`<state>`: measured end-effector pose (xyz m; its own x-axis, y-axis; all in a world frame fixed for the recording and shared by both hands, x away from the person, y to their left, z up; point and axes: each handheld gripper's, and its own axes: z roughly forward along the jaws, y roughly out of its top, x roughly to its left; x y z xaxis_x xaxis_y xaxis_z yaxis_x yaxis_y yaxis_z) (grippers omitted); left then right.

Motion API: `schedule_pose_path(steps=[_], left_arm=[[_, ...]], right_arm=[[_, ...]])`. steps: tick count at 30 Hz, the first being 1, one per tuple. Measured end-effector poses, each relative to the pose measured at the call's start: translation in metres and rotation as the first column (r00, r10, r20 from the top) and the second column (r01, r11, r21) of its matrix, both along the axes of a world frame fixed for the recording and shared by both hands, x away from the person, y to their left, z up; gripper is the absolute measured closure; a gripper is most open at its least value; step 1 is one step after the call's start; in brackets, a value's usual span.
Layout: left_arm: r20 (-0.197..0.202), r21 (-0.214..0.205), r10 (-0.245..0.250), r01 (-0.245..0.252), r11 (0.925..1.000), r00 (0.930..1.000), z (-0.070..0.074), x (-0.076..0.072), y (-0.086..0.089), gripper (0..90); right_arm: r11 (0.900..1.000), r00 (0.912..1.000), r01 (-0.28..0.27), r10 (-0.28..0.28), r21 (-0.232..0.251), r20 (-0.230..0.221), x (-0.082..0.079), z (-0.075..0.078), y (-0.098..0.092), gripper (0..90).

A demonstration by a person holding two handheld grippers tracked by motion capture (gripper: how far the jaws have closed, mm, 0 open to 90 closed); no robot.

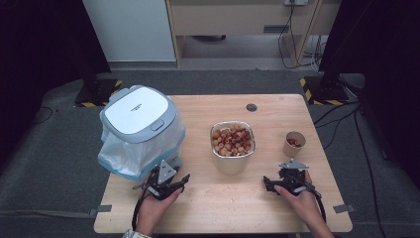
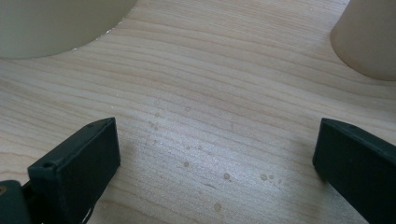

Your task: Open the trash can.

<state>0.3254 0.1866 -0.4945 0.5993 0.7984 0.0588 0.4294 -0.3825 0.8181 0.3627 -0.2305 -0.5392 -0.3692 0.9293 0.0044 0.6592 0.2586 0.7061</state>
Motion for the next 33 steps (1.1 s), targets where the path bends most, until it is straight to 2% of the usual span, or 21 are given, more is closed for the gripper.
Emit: schedule_pose_path(steps=[4,9,17,25,33], left_arm=[[-0.005,0.017,-0.011,0.011,0.9998,0.9999,0.001,-0.002,-0.002,59.8],[0.012,0.030,-0.016,0.016,0.9994,0.9998,0.005,-0.004,-0.003,70.2],[0.031,0.049,0.035,-0.037,0.9981,0.9989,0.007,0.001,0.007,82.3],[0.048,0.109,0.094,-0.099,0.9890,0.9944,0.001,0.009,0.014,86.3],[0.029,0.127,0.117,-0.119,0.9847,0.9928,-0.013,0.023,0.015,86.5]], right_arm=[[0.9999,0.9999,-0.015,0.015,-0.001,-0.002,-0.001,0.000,0.001,1.4],[0.9997,0.9997,-0.025,0.025,-0.002,0.001,-0.002,0.000,0.001,1.4],[0.9995,0.9995,-0.032,0.032,-0.001,-0.002,-0.003,0.000,0.002,1.5],[0.9996,0.9996,-0.030,0.030,0.003,-0.003,-0.003,0.000,0.002,1.5],[0.9995,0.9995,-0.033,0.033,0.001,-0.002,-0.004,0.000,0.002,1.5]])
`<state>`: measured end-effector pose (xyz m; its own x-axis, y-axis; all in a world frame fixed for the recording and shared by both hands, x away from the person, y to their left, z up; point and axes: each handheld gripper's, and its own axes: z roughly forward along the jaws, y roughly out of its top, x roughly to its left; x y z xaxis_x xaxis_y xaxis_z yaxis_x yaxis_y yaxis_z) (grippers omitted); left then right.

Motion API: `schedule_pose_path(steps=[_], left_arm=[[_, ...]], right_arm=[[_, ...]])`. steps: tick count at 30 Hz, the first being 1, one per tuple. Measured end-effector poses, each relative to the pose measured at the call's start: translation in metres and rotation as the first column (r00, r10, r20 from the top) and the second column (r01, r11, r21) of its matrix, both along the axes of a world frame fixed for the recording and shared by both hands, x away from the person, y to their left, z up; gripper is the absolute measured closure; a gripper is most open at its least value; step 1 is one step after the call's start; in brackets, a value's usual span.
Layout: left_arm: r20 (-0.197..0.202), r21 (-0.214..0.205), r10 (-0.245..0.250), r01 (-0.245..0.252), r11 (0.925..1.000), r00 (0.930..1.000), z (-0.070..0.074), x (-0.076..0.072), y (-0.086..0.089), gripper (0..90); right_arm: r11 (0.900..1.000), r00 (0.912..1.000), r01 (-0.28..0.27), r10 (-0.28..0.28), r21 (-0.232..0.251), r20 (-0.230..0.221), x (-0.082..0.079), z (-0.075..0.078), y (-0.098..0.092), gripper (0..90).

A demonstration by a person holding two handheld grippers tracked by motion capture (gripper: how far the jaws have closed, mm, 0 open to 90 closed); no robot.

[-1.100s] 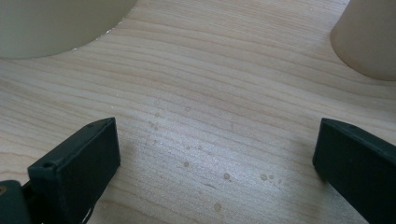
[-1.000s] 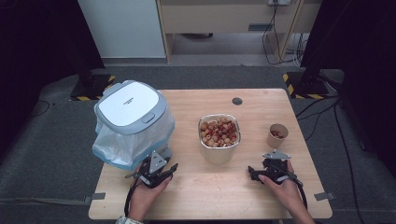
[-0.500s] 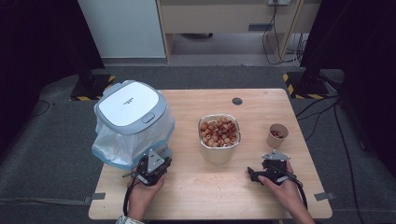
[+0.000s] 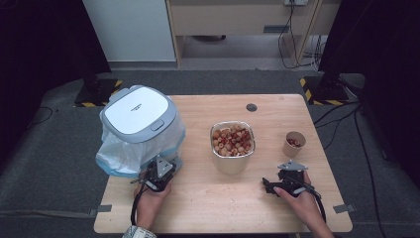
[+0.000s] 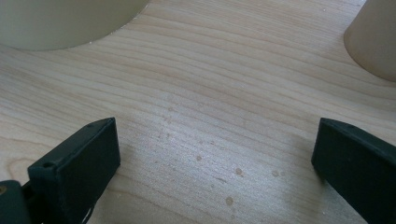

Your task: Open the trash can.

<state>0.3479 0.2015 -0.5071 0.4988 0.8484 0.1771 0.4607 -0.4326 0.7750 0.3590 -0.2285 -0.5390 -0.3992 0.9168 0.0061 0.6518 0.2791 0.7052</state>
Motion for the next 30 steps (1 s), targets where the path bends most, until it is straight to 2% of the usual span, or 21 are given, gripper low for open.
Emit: schedule_pose_path(steps=[4,6,9,14,17,24,27,30], left_arm=[[0.001,0.009,0.005,-0.005,0.9999,1.0000,-0.002,0.001,-0.001,86.5],[0.014,0.032,0.027,-0.027,0.9991,0.9996,-0.003,0.001,-0.001,86.6],[0.011,0.010,0.022,-0.022,0.9997,0.9997,-0.004,0.002,0.001,87.2],[0.020,0.025,0.011,-0.011,0.9996,0.9997,-0.005,0.001,-0.002,86.9],[0.008,-0.007,0.020,-0.020,0.9998,0.9998,-0.005,0.003,0.000,87.0],[0.012,0.018,0.025,-0.026,0.9995,0.9996,-0.009,0.002,-0.003,87.6],[0.004,-0.003,0.033,-0.033,0.9995,0.9995,-0.010,0.003,-0.001,88.4],[0.003,-0.004,0.036,-0.036,0.9993,0.9993,-0.011,0.003,-0.002,89.2]], right_arm=[[1.0000,1.0000,0.000,0.000,0.000,0.000,0.000,0.000,0.000,1.5],[1.0000,1.0000,-0.002,0.002,-0.001,0.002,0.000,0.000,0.000,1.5],[1.0000,1.0000,-0.004,0.004,-0.001,0.000,0.000,0.000,0.000,1.5],[1.0000,1.0000,-0.001,0.001,-0.001,0.001,0.000,0.000,0.000,1.5],[1.0000,1.0000,-0.002,0.002,-0.001,0.001,0.000,0.000,0.000,1.5],[1.0000,1.0000,-0.004,0.004,-0.001,0.000,0.000,0.000,0.000,1.4],[1.0000,1.0000,-0.007,0.007,-0.002,0.000,0.000,0.000,0.000,1.4],[1.0000,1.0000,-0.008,0.008,-0.002,0.000,0.000,0.000,-0.001,1.4]])
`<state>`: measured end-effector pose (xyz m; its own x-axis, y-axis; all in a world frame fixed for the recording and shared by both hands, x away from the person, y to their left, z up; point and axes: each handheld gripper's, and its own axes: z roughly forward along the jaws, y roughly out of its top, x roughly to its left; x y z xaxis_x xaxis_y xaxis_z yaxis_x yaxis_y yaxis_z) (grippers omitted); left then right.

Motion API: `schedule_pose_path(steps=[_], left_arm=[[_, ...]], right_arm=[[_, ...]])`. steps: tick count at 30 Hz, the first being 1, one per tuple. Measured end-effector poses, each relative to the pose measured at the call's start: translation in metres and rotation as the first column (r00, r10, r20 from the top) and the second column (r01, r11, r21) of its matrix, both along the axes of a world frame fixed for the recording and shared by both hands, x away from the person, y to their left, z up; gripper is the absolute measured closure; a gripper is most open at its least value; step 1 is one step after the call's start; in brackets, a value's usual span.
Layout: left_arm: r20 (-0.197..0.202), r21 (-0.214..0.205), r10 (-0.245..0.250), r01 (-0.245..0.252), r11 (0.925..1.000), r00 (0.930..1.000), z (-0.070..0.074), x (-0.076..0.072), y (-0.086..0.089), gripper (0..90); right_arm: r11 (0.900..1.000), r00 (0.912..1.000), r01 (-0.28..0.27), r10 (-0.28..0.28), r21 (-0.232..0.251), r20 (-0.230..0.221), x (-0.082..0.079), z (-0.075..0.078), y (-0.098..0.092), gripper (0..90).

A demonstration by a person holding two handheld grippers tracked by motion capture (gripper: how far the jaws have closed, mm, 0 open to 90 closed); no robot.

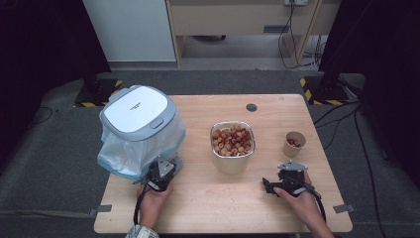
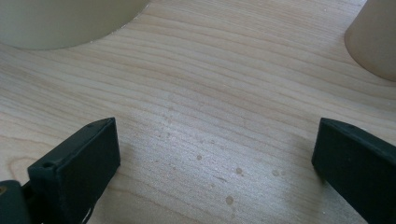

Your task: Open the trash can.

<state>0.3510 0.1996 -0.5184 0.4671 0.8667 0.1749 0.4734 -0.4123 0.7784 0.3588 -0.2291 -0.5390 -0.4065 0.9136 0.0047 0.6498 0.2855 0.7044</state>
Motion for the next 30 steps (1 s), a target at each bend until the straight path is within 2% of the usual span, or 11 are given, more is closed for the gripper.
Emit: schedule_pose_path(steps=[10,13,14,18,20,23,25,30], left_arm=[[-0.034,-0.010,0.005,-0.005,0.9999,0.9994,-0.007,0.003,0.000,89.1],[-0.034,0.000,0.003,-0.003,1.0000,0.9994,-0.008,0.003,0.000,89.1],[-0.035,-0.011,0.006,-0.007,0.9999,0.9994,-0.008,0.003,0.000,89.0],[-0.038,-0.021,0.006,-0.007,0.9998,0.9993,-0.008,0.003,0.001,89.0],[-0.039,-0.021,0.006,-0.006,0.9998,0.9992,-0.008,0.003,0.001,89.0],[-0.040,-0.023,0.006,-0.007,0.9997,0.9992,-0.008,0.003,0.001,89.0],[-0.041,-0.022,0.005,-0.006,0.9997,0.9991,-0.008,0.004,0.001,89.0],[-0.042,-0.024,0.004,-0.005,0.9997,0.9991,-0.008,0.004,0.001,89.0]], right_arm=[[1.0000,1.0000,-0.001,0.001,0.001,0.000,0.000,0.000,0.000,1.4],[1.0000,1.0000,-0.001,0.001,0.005,-0.006,0.000,0.000,0.000,1.4],[1.0000,1.0000,-0.002,0.002,0.005,-0.008,0.001,0.001,0.000,1.4],[0.9993,0.9988,-0.034,0.034,-0.013,-0.037,0.002,0.003,-0.002,2.8],[0.9978,0.9973,-0.065,0.065,-0.015,-0.033,0.001,0.005,-0.005,4.4],[0.9977,0.9978,-0.065,0.064,-0.019,-0.018,0.000,0.008,-0.006,4.3],[0.9994,0.9996,-0.028,0.029,-0.020,0.006,-0.001,0.012,-0.010,4.6],[0.9993,0.9992,0.029,-0.029,-0.023,0.026,-0.001,0.017,-0.018,6.1]])
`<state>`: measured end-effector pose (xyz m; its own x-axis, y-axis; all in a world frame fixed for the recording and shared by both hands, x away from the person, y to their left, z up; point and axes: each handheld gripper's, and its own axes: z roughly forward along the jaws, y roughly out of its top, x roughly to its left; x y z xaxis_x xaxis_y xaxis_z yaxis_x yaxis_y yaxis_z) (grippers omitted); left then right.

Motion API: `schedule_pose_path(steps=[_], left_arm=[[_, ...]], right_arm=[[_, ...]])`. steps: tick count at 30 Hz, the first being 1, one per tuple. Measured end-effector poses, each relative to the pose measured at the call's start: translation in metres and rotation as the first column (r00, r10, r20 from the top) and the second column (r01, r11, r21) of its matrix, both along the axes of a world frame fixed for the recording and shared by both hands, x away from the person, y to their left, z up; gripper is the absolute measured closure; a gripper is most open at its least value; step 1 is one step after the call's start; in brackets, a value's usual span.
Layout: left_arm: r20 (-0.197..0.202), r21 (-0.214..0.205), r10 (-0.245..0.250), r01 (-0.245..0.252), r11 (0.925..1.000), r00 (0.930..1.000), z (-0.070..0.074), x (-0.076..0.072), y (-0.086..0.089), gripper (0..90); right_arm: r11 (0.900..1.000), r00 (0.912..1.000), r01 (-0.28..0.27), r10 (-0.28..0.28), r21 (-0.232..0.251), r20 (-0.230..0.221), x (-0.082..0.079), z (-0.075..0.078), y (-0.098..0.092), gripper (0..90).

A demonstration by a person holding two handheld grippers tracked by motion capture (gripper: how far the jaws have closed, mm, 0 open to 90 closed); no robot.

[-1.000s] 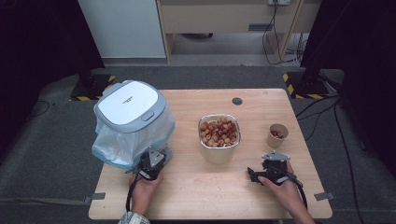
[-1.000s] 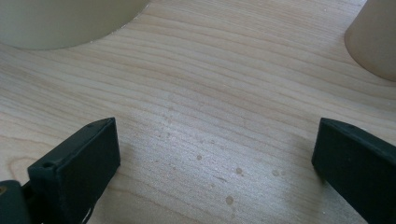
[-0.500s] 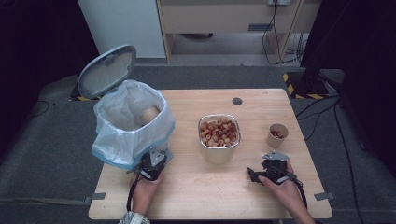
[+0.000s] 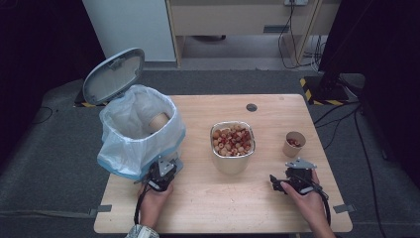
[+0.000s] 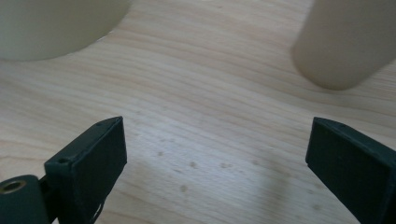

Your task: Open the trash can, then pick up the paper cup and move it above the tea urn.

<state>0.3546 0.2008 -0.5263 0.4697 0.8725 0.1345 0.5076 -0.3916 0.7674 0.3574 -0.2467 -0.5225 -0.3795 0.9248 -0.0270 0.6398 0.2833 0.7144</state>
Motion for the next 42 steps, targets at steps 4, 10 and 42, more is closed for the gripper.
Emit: schedule_pose_path(steps=[4,10,42], left_arm=[[0.000,0.001,0.000,0.000,1.0000,1.0000,0.000,0.000,0.000,89.0],[0.000,0.000,-0.001,0.001,1.0000,1.0000,0.000,0.000,0.000,89.0],[-0.007,-0.009,0.001,-0.001,1.0000,1.0000,0.000,0.001,0.002,89.1]], right_arm=[[0.9984,0.9981,0.057,-0.057,-0.001,0.024,-0.001,0.004,-0.007,7.5],[0.9957,0.9944,0.092,-0.092,0.009,0.052,-0.002,0.007,-0.012,8.9],[0.9716,0.9678,0.214,-0.225,0.100,0.113,0.012,0.024,-0.038,7.7]])
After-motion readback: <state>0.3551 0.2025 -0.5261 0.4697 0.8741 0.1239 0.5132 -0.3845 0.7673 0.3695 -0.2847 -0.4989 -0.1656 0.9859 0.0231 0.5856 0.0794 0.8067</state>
